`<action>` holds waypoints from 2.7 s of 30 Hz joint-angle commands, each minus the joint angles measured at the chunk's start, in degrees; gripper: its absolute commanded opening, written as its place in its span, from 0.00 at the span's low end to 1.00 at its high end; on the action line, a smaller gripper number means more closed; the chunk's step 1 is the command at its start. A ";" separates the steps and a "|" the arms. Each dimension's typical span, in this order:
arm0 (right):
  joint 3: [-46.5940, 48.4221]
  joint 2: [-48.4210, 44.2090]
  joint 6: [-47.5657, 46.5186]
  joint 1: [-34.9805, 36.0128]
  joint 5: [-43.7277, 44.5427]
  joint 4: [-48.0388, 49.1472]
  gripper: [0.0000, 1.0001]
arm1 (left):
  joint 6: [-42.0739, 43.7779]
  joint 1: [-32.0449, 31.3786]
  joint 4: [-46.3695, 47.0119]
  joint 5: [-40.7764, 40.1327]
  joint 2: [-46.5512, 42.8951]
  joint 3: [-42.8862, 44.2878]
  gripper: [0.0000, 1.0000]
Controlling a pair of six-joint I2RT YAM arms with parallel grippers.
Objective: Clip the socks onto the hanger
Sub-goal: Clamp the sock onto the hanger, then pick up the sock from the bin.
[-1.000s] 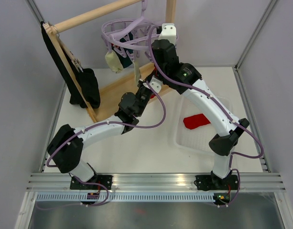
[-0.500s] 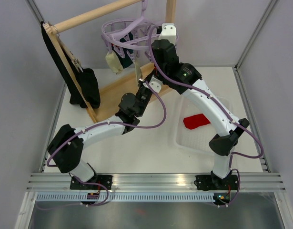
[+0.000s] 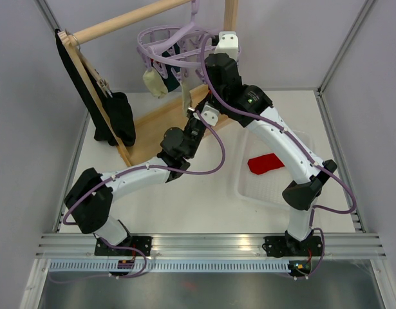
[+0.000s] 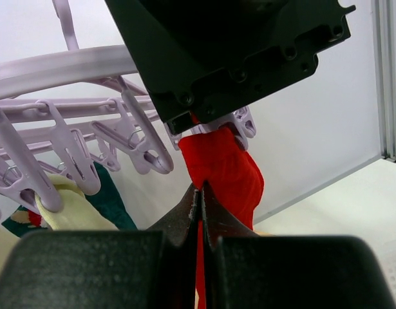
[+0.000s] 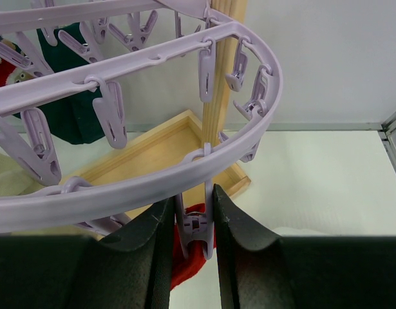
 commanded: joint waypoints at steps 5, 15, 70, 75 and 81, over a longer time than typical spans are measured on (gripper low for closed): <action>-1.34 -2.07 1.63 -0.48 1.32 1.28 0.21 | -1.67 -0.56 2.84 -1.62 0.31 1.69 0.02; -3.97 -4.36 2.60 -0.39 -3.34 2.07 0.65 | -2.81 -0.56 1.79 -3.37 -0.04 1.35 0.25; -90.55 -34.16 36.87 -42.14 -22.59 28.17 0.82 | -35.68 -0.65 -44.71 5.50 -30.19 -12.19 0.44; -91.25 -32.58 37.14 -42.75 -22.59 29.93 0.81 | -35.86 -0.56 -44.44 5.33 -29.49 -12.02 0.44; -92.57 -29.42 37.22 -43.81 -24.26 32.74 0.78 | -36.03 -0.65 -44.44 5.33 -28.96 -11.84 0.44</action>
